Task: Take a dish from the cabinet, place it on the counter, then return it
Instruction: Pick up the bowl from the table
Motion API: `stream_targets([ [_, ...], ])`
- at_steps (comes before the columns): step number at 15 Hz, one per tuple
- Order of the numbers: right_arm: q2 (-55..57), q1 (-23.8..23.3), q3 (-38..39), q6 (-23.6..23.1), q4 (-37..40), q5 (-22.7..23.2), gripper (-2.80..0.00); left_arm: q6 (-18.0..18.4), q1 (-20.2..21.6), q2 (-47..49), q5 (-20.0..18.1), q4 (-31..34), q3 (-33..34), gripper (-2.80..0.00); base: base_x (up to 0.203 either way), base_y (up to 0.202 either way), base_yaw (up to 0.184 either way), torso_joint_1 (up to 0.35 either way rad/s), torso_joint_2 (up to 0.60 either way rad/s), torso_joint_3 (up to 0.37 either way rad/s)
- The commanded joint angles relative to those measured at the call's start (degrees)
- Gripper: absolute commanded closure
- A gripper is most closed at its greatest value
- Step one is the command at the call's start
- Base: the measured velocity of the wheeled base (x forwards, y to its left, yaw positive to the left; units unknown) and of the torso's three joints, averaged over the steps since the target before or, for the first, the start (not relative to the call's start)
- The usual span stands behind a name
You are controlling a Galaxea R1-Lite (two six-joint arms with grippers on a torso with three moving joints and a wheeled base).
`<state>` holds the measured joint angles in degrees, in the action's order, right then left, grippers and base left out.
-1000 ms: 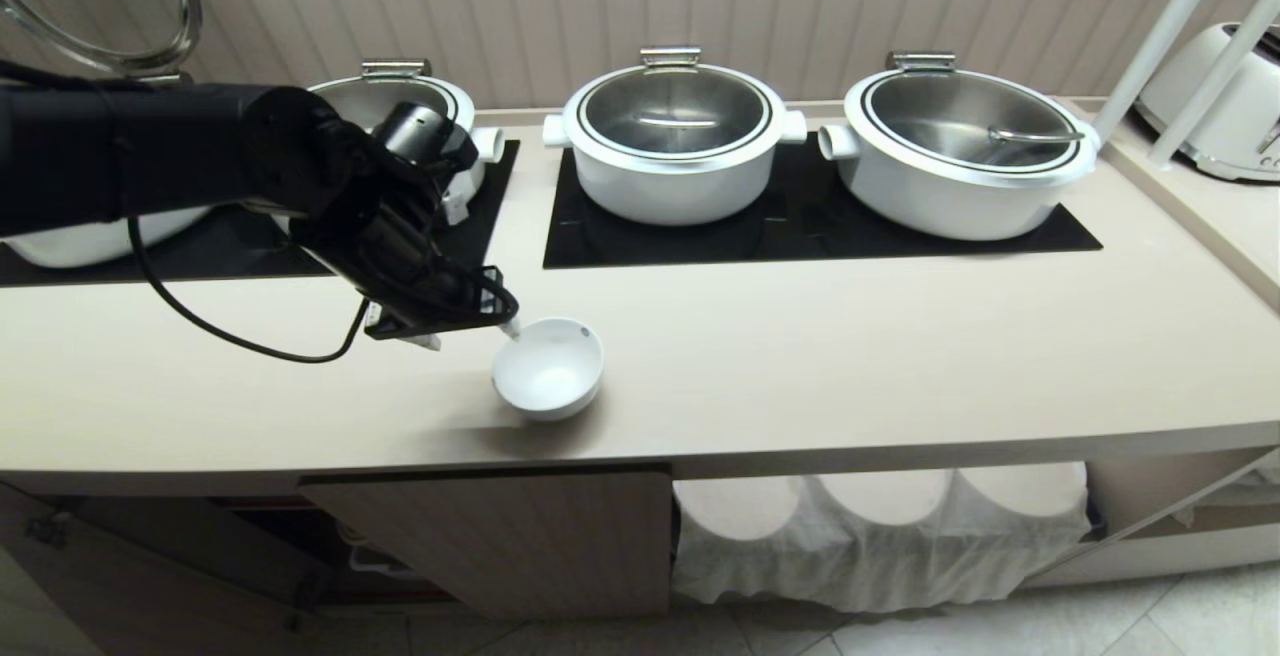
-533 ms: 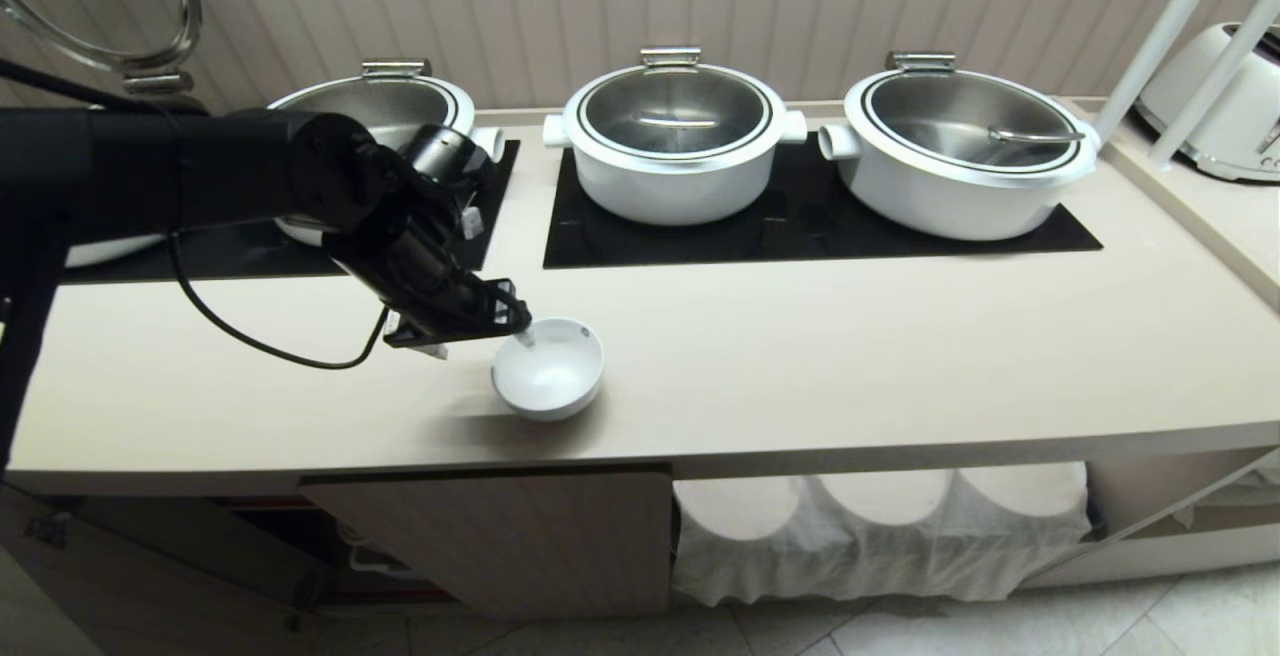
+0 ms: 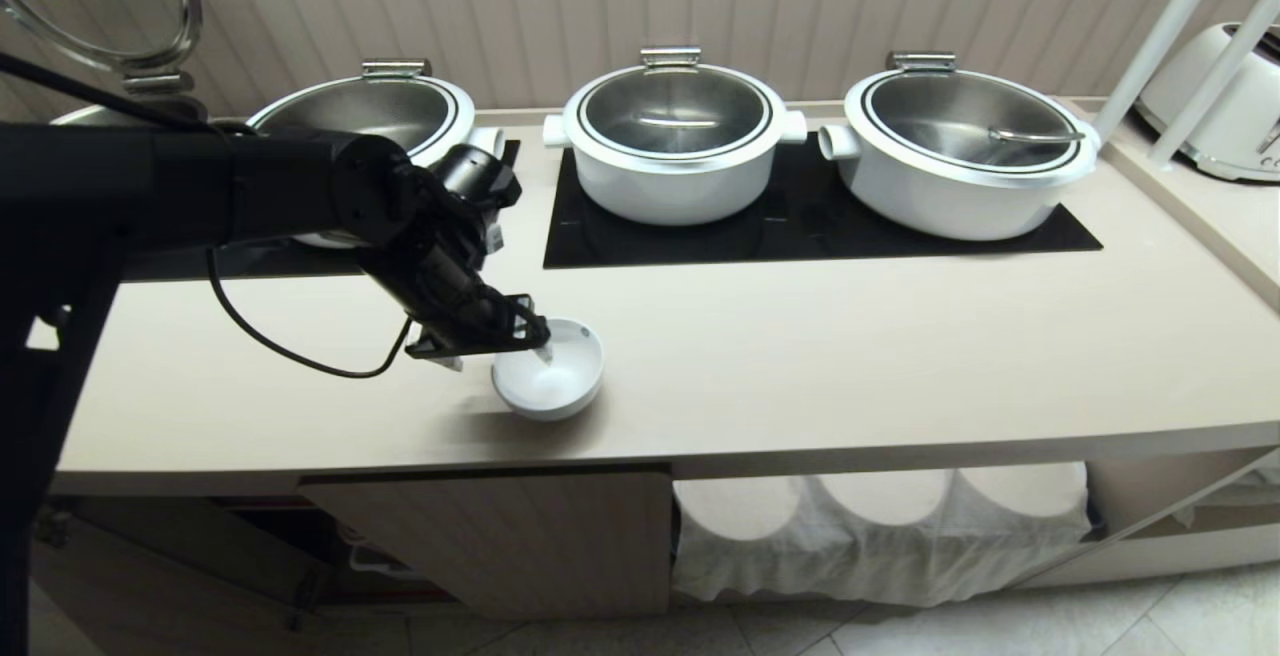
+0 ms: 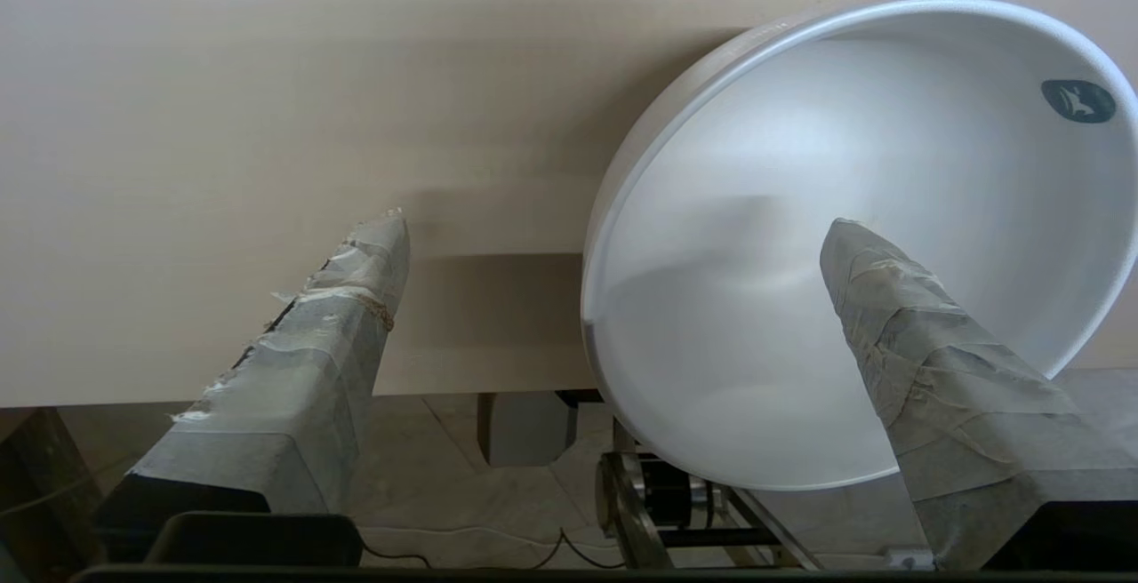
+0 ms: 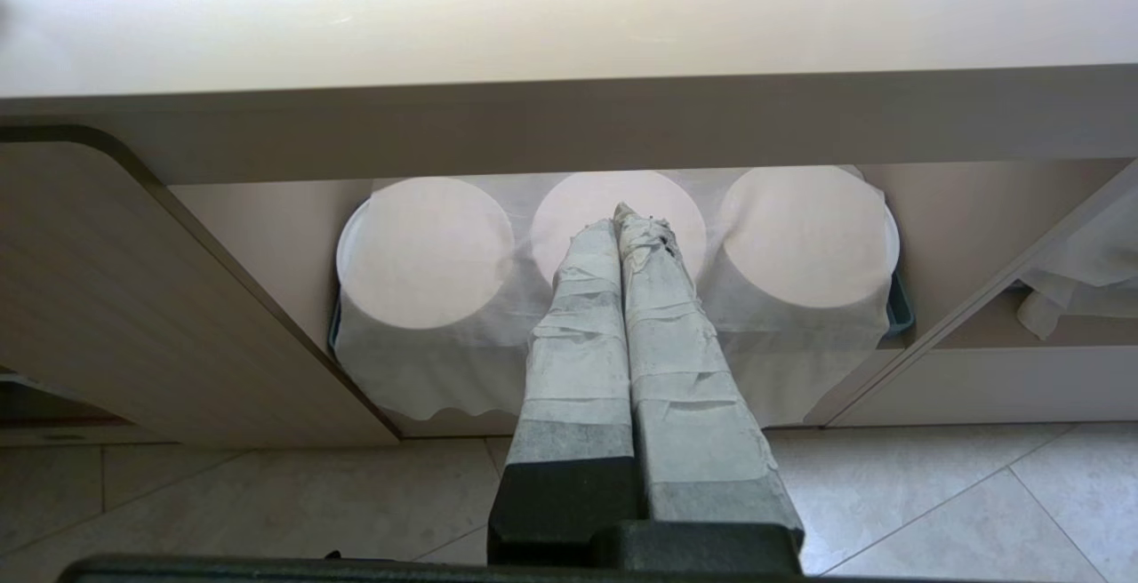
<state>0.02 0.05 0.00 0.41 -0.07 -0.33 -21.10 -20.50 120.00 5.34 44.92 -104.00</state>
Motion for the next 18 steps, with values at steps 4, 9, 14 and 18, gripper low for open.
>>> stream_targets([
  [4, 0.0, 0.0, 0.0, 0.0, 0.0, 0.0, 0.0, -0.3, -0.4, 1.0, 0.0, 0.3, 0.5, -2.8, 0.0, 0.0, 0.0, 0.0, 0.0, 0.0],
  [9, 0.0, 0.0, 0.0, 0.0, 0.0, 0.0, 0.0, -0.4, -0.5, 2.0, 0.0, 0.4, 0.5, -2.8, 0.0, 0.0, 0.0, 0.0, 0.0, 0.0],
  [14, 0.0, 0.0, 0.0, 0.0, 0.0, 0.0, 0.0, -2.9, -0.5, 2.9, 0.1, 0.4, 0.6, -2.8, 0.0, 0.0, 0.0, 0.0, 0.0, 0.0],
  [18, 0.0, 0.0, 0.0, 0.0, 0.0, 0.0, 0.0, -2.9, -0.6, 3.4, 0.0, 0.4, 0.6, -2.8, 0.0, 0.0, 0.0, 0.0, 0.0, 0.0],
])
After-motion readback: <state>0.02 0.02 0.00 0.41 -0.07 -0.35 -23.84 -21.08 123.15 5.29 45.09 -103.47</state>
